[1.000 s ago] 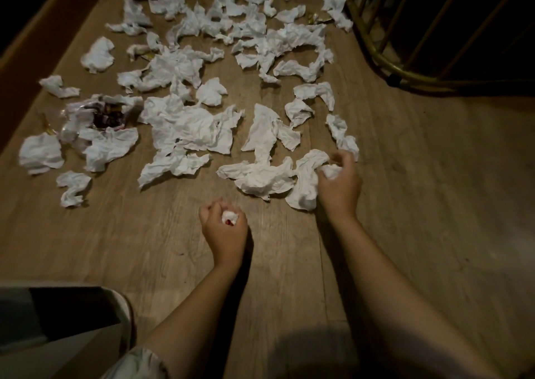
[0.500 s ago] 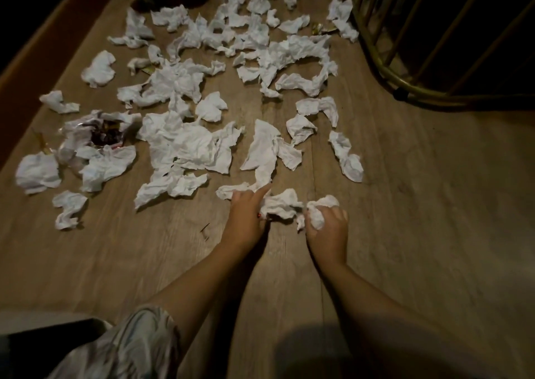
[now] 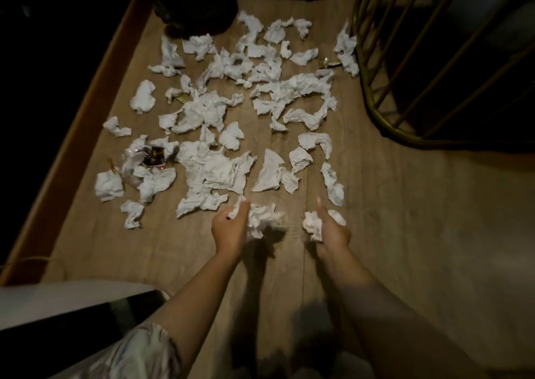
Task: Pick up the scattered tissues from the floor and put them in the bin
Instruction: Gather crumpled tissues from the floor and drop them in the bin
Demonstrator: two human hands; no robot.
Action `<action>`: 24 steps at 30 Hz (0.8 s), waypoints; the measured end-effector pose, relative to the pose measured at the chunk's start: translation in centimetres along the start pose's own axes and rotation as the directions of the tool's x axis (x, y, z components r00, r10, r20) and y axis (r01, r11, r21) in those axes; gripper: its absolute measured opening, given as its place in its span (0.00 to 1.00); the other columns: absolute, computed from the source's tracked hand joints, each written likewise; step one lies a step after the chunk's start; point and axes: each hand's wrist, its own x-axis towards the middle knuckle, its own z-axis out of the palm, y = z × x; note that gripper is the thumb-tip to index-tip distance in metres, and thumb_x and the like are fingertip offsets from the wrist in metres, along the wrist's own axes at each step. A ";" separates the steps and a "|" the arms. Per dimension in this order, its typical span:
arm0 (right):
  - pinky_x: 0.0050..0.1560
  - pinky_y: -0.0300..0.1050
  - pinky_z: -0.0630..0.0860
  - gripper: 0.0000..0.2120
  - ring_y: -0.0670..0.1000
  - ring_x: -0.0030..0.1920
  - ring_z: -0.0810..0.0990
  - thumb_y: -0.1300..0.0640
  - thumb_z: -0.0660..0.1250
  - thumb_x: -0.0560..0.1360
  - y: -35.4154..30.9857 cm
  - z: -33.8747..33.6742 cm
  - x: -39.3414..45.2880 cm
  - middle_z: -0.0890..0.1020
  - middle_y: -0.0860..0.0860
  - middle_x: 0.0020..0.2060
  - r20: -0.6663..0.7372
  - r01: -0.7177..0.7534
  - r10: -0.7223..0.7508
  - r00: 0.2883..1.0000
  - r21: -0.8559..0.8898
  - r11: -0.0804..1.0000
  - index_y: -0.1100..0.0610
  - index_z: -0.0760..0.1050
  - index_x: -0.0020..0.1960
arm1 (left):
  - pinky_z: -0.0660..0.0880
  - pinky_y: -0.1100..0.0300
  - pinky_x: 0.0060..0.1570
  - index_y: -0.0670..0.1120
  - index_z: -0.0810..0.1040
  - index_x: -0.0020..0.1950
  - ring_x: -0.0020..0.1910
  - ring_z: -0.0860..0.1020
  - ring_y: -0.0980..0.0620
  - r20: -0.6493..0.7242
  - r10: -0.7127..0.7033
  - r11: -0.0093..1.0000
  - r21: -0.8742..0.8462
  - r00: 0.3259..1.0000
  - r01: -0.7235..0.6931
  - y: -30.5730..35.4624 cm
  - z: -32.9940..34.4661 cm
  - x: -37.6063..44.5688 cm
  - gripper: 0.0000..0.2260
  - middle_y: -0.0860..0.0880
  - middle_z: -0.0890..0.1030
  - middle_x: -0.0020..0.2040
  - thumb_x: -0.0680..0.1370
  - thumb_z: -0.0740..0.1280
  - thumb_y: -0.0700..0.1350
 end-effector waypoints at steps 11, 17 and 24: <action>0.51 0.57 0.81 0.13 0.57 0.42 0.86 0.71 0.72 0.69 -13.2 -1.1 -26.7 0.85 0.62 0.45 0.413 -0.188 0.172 0.894 -0.001 0.982 0.62 0.79 0.52 | 0.82 0.48 0.49 0.48 0.79 0.62 0.51 0.84 0.44 0.230 -0.161 0.844 -0.472 0.960 0.255 19.6 -4.8 -18.9 0.21 0.43 0.84 0.55 0.71 0.75 0.37; 0.35 0.45 0.82 0.17 0.57 0.46 0.85 0.71 0.72 0.69 -23.1 -1.6 -40.0 0.84 0.62 0.50 0.453 -0.056 0.009 0.892 0.090 0.994 0.62 0.79 0.56 | 0.79 0.61 0.32 0.36 0.80 0.58 0.37 0.84 0.46 0.236 -0.126 0.866 -0.447 0.963 0.223 32.2 -8.1 -28.7 0.23 0.38 0.85 0.50 0.64 0.79 0.35; 0.32 0.43 0.81 0.18 0.58 0.47 0.84 0.71 0.74 0.68 -32.1 -1.8 -50.4 0.83 0.60 0.51 0.454 0.275 -0.255 0.854 0.021 0.961 0.61 0.79 0.56 | 0.69 0.67 0.23 0.41 0.80 0.56 0.28 0.75 0.53 0.122 -0.004 0.933 -0.357 0.993 0.047 42.4 -11.1 -36.8 0.20 0.41 0.84 0.47 0.65 0.78 0.36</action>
